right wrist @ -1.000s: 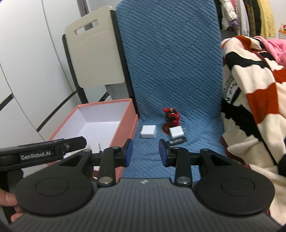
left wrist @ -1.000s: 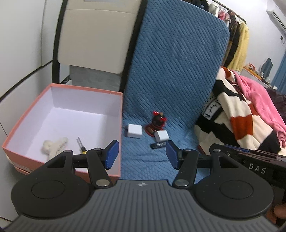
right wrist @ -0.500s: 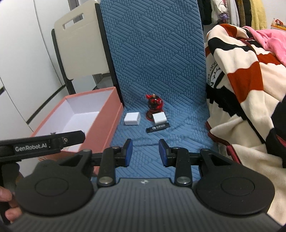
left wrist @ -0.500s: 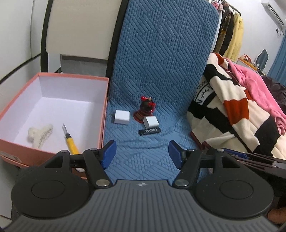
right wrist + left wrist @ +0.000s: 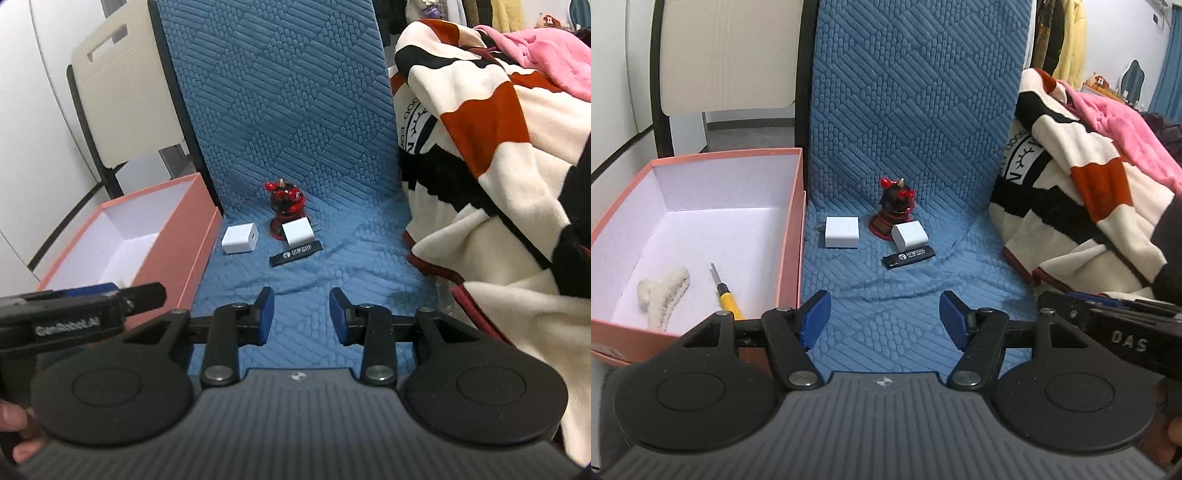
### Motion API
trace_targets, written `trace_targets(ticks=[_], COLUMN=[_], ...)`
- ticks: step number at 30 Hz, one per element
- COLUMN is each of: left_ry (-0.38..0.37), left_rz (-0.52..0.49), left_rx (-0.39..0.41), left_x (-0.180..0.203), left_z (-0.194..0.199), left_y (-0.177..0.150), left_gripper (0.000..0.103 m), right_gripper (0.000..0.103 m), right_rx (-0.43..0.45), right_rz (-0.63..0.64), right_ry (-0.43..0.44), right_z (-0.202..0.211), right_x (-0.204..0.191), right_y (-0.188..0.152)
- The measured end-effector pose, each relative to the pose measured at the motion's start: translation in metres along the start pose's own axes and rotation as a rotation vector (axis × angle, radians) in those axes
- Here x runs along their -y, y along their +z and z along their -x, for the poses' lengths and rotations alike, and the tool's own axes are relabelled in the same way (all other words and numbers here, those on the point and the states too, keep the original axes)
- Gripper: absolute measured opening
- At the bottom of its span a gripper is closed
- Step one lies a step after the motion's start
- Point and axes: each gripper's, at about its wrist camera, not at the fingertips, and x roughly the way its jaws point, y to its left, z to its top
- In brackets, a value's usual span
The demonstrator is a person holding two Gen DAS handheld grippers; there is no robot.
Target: Organize rigid objects
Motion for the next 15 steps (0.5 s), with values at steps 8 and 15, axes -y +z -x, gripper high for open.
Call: trace_targets(ticks=[8,15], left_ry=[-0.023,-0.032], left_rz=[-0.013,-0.033], left_rx=[-0.007,-0.001], left_x=[-0.004,-0.003], left_z=[-0.04,-0.078], left_y=[0.014,0.022], left_gripper=[0.07,0.07], right_gripper=[0.037,0.038], right_rx=[-0.002,0.008], right_rz=[-0.014,-0.11], right_ry=[0.002,-0.027], right_z=[-0.027,-0.048], right_x=[0.01,0.036], right_y=[0.007,0.02])
